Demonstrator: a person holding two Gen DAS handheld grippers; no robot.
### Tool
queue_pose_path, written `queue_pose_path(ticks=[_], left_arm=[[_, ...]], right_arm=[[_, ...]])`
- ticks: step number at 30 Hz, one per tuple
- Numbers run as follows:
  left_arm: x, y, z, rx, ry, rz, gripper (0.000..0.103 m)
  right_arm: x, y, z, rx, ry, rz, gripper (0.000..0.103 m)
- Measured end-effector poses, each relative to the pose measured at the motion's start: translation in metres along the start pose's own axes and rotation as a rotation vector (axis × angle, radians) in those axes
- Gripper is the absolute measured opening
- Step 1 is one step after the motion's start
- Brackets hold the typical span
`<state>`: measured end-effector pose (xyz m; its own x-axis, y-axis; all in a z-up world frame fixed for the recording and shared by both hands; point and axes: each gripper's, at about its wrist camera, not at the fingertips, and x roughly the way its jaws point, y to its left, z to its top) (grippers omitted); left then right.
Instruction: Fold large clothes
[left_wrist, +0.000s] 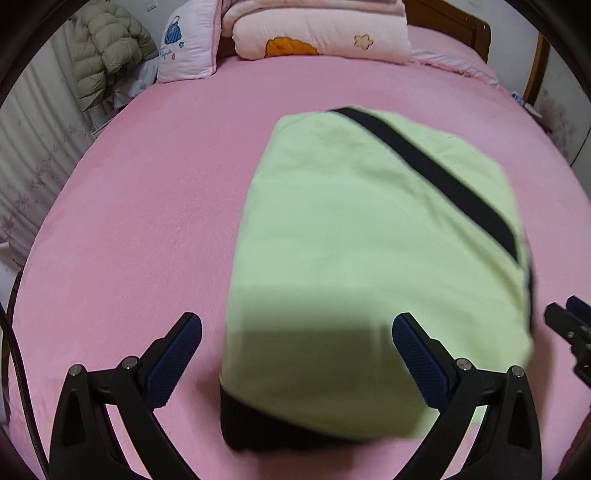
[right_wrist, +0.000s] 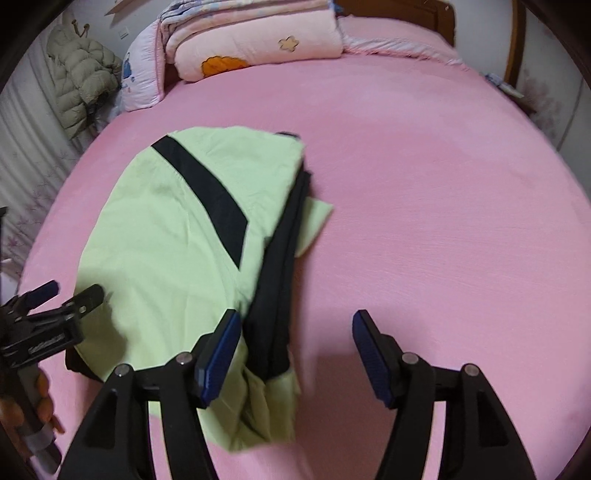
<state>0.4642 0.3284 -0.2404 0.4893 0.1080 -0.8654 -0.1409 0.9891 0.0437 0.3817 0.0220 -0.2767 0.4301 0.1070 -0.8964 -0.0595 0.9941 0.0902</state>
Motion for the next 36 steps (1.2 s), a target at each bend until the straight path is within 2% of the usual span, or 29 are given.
queue_pose_path(ticks=[3,4,6,11,15,23,29,36], left_arm=[[-0.025,-0.002,-0.001,-0.02,-0.008,-0.058,0.103],[-0.049,-0.027,-0.022,-0.026,-0.011,-0.065,0.103],[-0.067,-0.033,-0.025,-0.032,-0.003,-0.086,0.103],[-0.14,-0.053,-0.057,-0.044,-0.003,-0.163,0.103],[-0.201,-0.071,-0.081,-0.052,0.009,-0.194,0.103],[-0.31,-0.106,-0.121,-0.024,-0.011,-0.212,0.103],[-0.393,-0.139,-0.159,0.038,-0.025,-0.218,0.103],[-0.468,-0.167,-0.209,0.03,-0.071,-0.165,0.103]], right_arm=[[-0.024,-0.002,-0.007,0.01,-0.001,-0.007,0.063],[-0.035,-0.004,-0.01,0.017,0.0,-0.001,0.063],[-0.054,-0.005,-0.016,0.027,-0.005,0.006,0.063],[-0.115,-0.006,-0.032,0.046,-0.036,0.04,0.063],[-0.163,-0.007,-0.043,0.058,-0.05,0.07,0.063],[-0.28,-0.03,-0.087,0.049,-0.079,0.1,0.063],[-0.349,-0.057,-0.121,0.046,-0.08,0.107,0.063],[-0.413,-0.084,-0.163,0.05,-0.07,0.098,0.063]])
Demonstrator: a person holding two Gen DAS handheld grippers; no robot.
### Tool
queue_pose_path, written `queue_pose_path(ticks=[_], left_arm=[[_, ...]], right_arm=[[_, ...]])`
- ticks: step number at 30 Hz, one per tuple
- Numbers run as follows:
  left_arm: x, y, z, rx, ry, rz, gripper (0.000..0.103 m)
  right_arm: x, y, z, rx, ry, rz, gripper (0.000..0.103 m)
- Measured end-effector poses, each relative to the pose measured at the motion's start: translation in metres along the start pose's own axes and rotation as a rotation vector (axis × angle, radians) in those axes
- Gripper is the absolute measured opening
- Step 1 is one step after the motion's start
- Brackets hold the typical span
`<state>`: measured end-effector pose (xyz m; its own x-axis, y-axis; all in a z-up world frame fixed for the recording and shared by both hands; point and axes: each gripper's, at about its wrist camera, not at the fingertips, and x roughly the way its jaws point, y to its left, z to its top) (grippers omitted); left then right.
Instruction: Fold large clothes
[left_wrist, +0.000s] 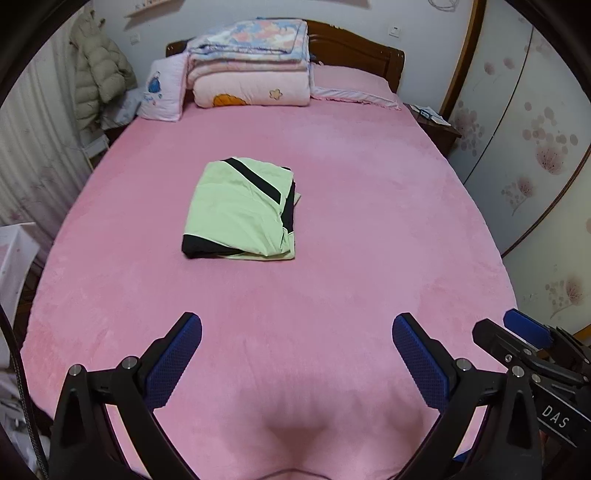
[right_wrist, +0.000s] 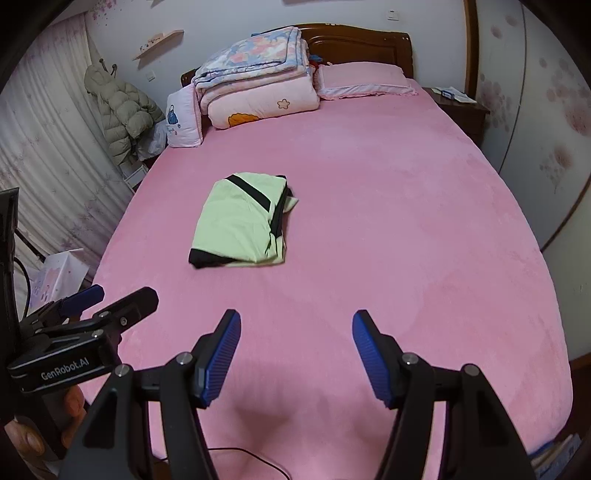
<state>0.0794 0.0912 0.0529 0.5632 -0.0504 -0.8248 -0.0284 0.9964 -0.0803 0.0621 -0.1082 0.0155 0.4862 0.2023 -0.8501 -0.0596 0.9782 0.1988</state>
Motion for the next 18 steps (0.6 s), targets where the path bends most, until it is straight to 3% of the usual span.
queue_pose_path(ticks=[9,18], left_arm=[[-0.048,-0.044,-0.053,-0.004,-0.042,0.066,0.103],[-0.057,-0.064,-0.076,-0.025,-0.031,0.095,0.102]], right_arm=[[-0.061,-0.019,-0.043,-0.076,-0.063,-0.068,0.063],[-0.072,-0.037,-0.06,-0.092,-0.065,-0.067,0.063]])
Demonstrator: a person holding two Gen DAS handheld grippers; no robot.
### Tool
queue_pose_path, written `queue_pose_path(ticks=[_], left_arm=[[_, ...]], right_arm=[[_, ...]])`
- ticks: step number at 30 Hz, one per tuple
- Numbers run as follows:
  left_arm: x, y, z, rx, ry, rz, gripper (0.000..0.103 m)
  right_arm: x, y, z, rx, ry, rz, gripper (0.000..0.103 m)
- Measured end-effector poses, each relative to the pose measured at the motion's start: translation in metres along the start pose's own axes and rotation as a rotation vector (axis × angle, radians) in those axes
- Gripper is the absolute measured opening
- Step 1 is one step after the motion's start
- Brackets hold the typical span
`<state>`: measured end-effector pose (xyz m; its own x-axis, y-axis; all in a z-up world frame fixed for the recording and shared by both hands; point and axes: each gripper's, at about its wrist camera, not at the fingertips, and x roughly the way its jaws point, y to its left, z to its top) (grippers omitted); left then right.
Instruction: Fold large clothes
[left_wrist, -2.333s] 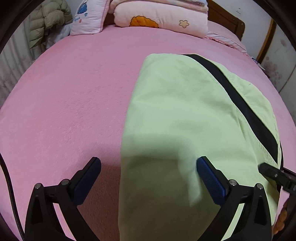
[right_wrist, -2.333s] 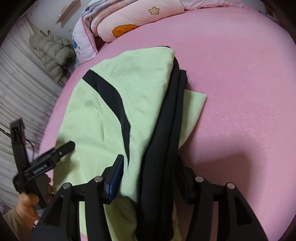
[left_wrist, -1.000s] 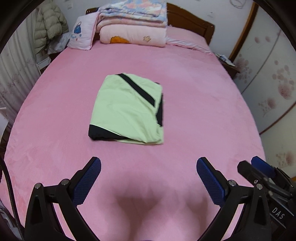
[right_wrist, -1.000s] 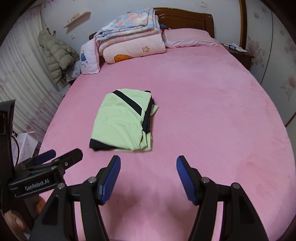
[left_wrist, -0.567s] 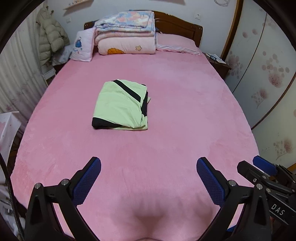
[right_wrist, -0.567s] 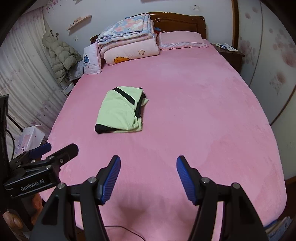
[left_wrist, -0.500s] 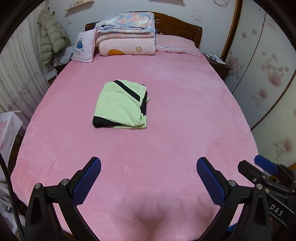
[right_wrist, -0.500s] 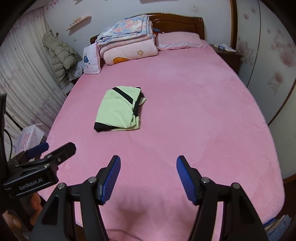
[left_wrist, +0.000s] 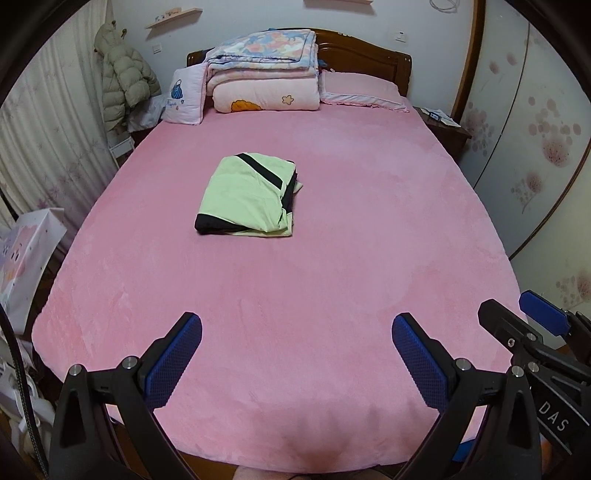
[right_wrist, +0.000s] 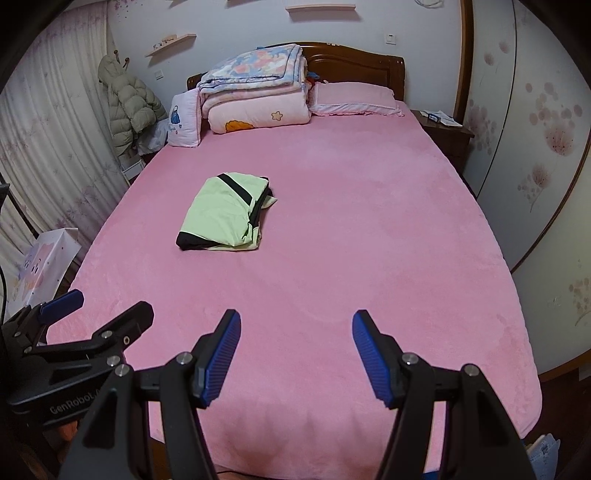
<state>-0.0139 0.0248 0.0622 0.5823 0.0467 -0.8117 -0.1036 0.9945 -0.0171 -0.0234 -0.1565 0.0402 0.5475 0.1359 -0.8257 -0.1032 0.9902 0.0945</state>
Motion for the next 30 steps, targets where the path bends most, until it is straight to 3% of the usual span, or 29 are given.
queue_pose_path(ticks=[15,30], left_arm=[[-0.01,-0.01,-0.008,-0.012,-0.011,0.06,0.102],[-0.013,-0.01,-0.012,-0.017,-0.008,0.063,0.102]], right_arm=[[-0.011,-0.014,-0.013,0.007,-0.01,0.018,0.063],[-0.014,-0.018,-0.02,0.015,-0.004,0.021,0.063]])
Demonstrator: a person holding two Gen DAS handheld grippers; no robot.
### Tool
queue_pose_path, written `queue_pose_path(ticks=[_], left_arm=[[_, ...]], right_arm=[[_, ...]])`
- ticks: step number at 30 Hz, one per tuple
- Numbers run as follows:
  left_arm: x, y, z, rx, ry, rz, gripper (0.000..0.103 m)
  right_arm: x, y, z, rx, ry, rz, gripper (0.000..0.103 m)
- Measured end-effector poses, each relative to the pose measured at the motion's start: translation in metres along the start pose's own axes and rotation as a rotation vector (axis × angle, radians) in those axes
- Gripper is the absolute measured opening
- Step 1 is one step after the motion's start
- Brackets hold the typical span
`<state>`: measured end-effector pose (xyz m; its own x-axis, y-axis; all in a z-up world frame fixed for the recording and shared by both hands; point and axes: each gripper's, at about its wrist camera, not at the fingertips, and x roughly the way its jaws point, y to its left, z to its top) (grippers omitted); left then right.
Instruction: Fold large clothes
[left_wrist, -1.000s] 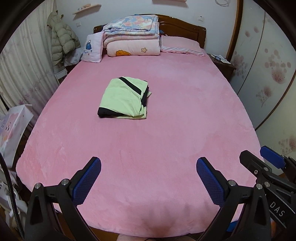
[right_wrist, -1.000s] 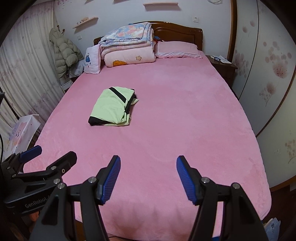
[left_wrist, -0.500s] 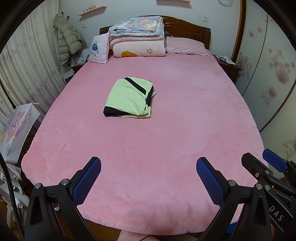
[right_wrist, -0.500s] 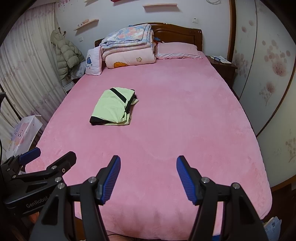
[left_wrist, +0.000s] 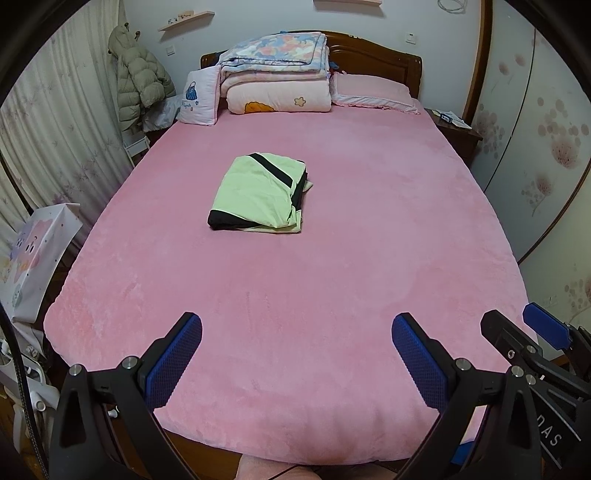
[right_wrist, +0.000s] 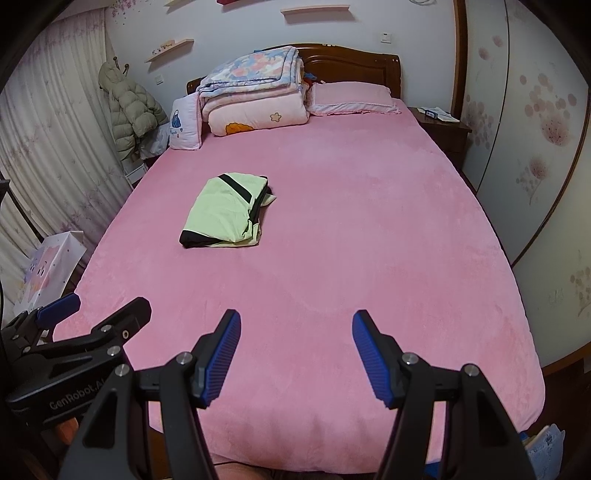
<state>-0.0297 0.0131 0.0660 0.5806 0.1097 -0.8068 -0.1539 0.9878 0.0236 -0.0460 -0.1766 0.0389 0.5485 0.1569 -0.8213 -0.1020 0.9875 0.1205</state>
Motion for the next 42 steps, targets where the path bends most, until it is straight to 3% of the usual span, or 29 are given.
queue_pose_path(ticks=[42], left_arm=[[0.001,0.012,-0.003,0.012,0.005,-0.014,0.101]], right_arm=[[-0.003,-0.002,-0.001,0.001,0.003,-0.006,0.063]])
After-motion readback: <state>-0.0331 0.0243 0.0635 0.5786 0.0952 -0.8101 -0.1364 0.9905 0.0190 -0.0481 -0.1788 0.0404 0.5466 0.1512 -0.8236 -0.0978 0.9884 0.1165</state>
